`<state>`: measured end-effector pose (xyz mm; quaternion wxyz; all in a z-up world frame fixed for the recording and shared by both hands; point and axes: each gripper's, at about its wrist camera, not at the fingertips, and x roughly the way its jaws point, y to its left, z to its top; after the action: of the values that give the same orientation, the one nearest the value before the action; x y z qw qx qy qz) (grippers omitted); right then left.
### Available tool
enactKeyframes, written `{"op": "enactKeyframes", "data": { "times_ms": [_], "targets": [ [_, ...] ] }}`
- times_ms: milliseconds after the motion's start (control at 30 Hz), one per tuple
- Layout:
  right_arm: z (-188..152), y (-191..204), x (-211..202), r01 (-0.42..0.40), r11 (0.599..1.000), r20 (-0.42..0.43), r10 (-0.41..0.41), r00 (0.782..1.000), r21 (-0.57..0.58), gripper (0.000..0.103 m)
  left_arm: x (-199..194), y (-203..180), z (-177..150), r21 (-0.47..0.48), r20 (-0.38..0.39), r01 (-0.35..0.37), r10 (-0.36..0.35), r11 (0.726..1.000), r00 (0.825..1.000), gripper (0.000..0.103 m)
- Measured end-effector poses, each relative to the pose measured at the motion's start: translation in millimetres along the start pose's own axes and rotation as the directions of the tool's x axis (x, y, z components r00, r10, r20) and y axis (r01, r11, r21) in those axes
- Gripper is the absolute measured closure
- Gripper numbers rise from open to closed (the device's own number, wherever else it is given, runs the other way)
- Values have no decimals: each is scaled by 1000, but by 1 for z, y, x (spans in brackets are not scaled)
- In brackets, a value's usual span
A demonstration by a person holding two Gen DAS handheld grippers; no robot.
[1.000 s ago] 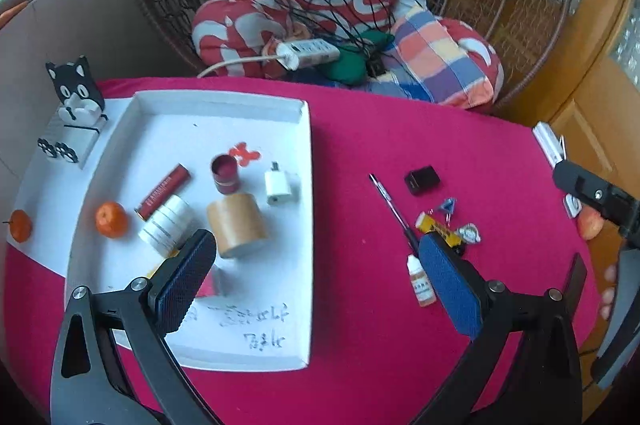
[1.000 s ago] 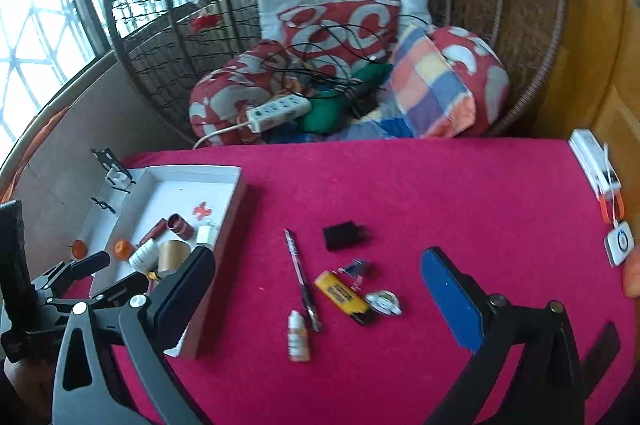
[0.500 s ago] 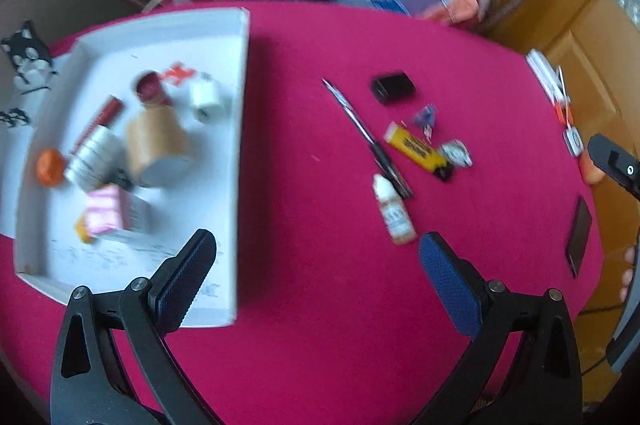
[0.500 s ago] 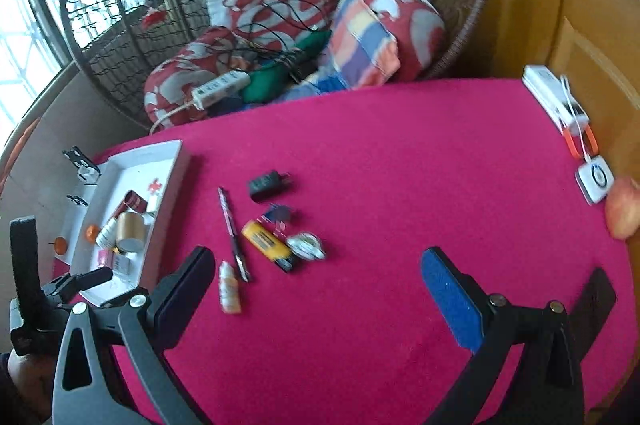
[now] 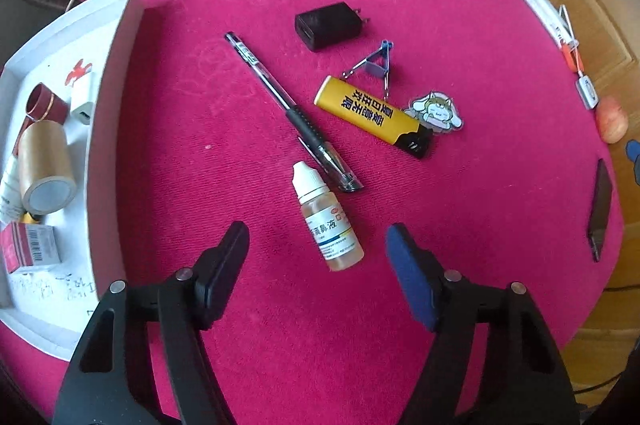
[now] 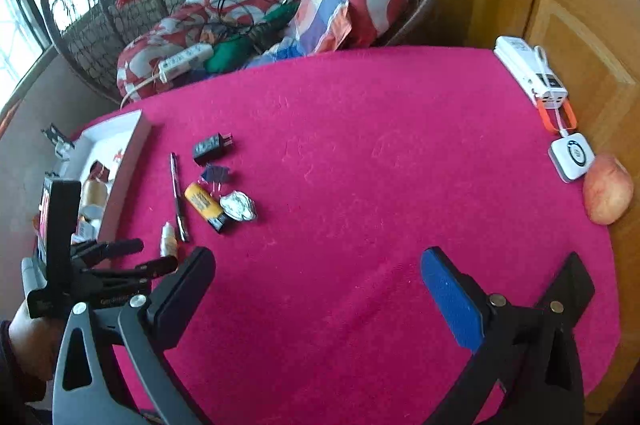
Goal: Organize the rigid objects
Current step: 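Move both open tools back to the remaining items on the table, then grasp the white dropper bottle with the left gripper while the right gripper grasps the cartoon sticker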
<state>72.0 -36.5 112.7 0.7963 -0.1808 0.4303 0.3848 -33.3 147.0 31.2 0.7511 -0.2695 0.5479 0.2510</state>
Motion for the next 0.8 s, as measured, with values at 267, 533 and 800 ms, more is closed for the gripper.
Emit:
{"op": "enactKeyframes", "data": {
  "times_ms": [267,533,800],
  "targets": [
    [20,28,46,-60,981,-88,44,995,-185,0,8,7,4,-20,11,-18,18,1000,1000,72],
    [23,68,101,-130,870,-215,28,976,-475,1,-1,36,-11,-136,30,21,-17,990,999,84],
    [24,95,137,-159,759,-267,-20,964,-631,45,-20,54,-25,-248,65,67,-52,966,997,84]
  ]
}}
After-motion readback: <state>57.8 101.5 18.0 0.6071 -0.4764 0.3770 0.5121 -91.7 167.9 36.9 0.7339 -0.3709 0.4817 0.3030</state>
